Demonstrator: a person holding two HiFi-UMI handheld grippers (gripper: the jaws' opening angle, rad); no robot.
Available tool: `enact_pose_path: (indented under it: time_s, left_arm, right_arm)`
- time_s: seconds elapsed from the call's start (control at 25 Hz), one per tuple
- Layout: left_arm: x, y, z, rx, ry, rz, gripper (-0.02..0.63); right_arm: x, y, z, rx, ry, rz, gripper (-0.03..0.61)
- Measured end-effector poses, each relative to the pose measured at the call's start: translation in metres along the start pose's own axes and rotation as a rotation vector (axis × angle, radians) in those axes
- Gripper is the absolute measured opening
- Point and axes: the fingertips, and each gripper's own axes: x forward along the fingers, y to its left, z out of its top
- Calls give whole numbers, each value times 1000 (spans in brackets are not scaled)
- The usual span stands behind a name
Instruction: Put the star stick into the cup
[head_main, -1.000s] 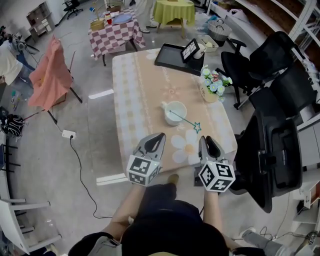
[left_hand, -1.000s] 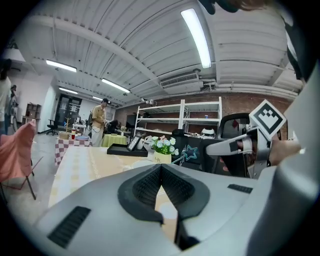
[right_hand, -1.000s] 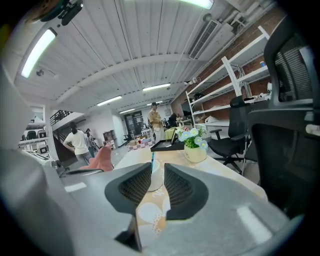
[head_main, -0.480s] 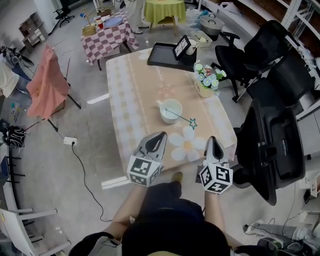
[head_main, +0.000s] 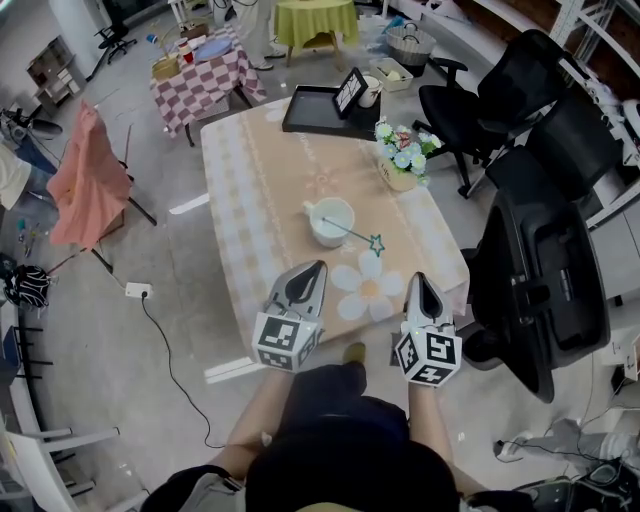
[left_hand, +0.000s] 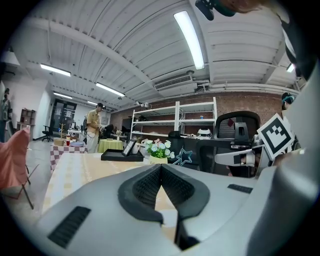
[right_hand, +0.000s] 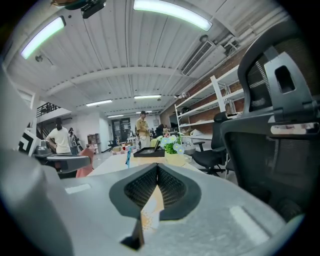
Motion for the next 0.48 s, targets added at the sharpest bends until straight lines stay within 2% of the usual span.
enact_pose_path:
  time_s: [0.48]
  left_arm:
    - [-2, 3, -4, -1, 7, 8, 11]
  right_arm:
    - [3, 11, 7, -21, -12, 47, 5]
